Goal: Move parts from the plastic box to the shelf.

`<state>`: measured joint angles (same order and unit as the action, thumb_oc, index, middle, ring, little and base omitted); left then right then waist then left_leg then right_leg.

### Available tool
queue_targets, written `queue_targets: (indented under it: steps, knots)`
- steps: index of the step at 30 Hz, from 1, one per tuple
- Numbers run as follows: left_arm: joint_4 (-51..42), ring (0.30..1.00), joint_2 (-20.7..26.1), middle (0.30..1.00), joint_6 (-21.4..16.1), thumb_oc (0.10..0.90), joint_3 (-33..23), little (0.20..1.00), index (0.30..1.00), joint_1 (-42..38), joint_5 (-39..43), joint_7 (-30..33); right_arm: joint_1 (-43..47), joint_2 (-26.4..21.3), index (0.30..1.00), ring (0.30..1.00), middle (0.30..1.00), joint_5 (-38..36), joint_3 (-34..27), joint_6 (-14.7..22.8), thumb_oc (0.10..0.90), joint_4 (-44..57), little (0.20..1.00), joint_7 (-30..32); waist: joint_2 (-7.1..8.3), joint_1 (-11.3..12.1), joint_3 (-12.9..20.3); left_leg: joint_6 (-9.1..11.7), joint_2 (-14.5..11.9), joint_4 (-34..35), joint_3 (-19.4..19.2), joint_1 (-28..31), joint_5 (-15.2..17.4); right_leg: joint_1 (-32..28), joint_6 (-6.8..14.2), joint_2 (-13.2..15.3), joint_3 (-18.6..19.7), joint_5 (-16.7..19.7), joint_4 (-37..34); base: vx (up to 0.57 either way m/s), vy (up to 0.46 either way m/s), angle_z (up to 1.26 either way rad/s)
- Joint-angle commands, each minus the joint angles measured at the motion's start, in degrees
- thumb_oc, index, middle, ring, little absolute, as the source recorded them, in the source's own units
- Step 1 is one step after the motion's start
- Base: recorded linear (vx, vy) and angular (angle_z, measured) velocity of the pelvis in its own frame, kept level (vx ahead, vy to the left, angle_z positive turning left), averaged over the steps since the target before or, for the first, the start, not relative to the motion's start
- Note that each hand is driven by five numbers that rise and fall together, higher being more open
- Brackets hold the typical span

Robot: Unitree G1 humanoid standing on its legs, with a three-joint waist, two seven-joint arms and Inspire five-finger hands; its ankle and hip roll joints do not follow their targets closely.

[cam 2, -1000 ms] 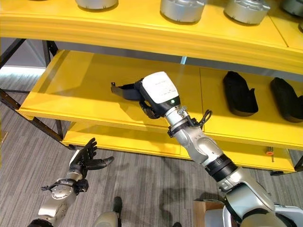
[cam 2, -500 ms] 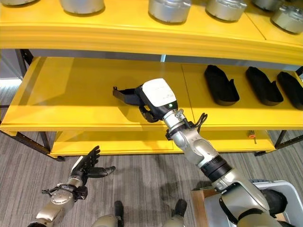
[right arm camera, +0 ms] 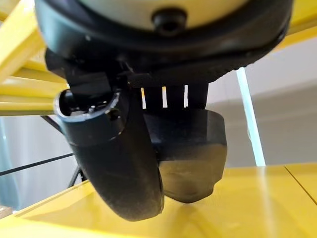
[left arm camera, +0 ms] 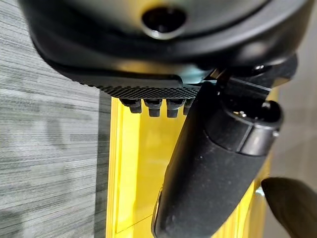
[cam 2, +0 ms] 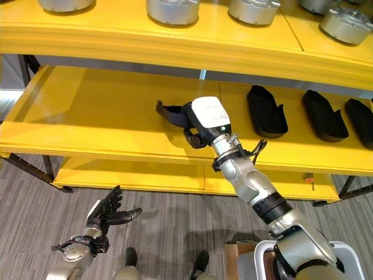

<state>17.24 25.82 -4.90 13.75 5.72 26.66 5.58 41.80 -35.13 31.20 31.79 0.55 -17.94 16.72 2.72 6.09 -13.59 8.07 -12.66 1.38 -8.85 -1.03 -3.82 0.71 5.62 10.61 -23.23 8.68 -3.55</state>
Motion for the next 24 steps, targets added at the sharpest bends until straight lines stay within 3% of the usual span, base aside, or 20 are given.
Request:
queue_targets:
  steps: [1, 4, 14, 24]
  knots:
    - [-5.7, 1.0, 4.6, 1.0, -4.8, 0.9, 2.0, 1.0, 1.0, -1.0, 1.4, -0.6, 16.1, 0.7, 0.3, 0.3, 0.3, -1.5, -0.2, 0.3, 0.4, -3.3, 0.3, 6.1, -0.42, 2.8, 4.7, -1.2, -0.8, 0.2, 1.5, -0.3, -1.8, 2.3, 5.0, 7.2, 1.3, -3.2, 11.3, 0.0, -0.012, 0.07]
    - [-5.9, 1.0, 5.1, 1.0, -5.0, 0.9, 2.6, 1.0, 1.0, -1.1, 2.1, -0.7, 19.0, 1.9, 0.3, 0.3, 0.3, -1.6, 1.4, -0.9, 0.4, -8.9, 0.3, 5.9, -0.76, 3.6, 4.0, -1.3, -0.6, 0.3, 1.9, -1.0, -2.0, 2.9, 5.1, 7.7, 0.9, -2.9, 11.6, -0.02, -0.002, 0.15]
    - [-7.0, 1.0, 6.6, 1.0, -6.5, 0.9, 5.9, 1.0, 1.0, -5.8, 3.4, -0.7, 27.1, 7.5, 0.3, 0.3, 0.3, -6.6, 5.3, -3.1, 0.4, -36.7, 0.3, 5.9, -4.41, 6.9, -2.5, -1.7, 2.4, -3.3, 5.6, -10.7, -2.5, 8.3, 5.5, 10.7, -0.7, -0.9, 12.7, -0.11, 0.047, 0.24]
    - [-6.6, 1.0, 5.8, 1.0, -6.9, 0.9, 7.6, 1.0, 1.0, -8.5, 3.8, 0.5, 26.0, 10.2, 0.3, 0.3, 0.3, -9.1, 3.7, -4.4, 0.4, -47.7, 0.3, 6.4, -5.35, 7.5, -4.6, -2.3, 3.6, -5.1, 6.9, -12.9, -1.7, 8.7, 5.5, 11.5, -1.0, -0.9, 12.9, -0.01, 0.016, 0.04]
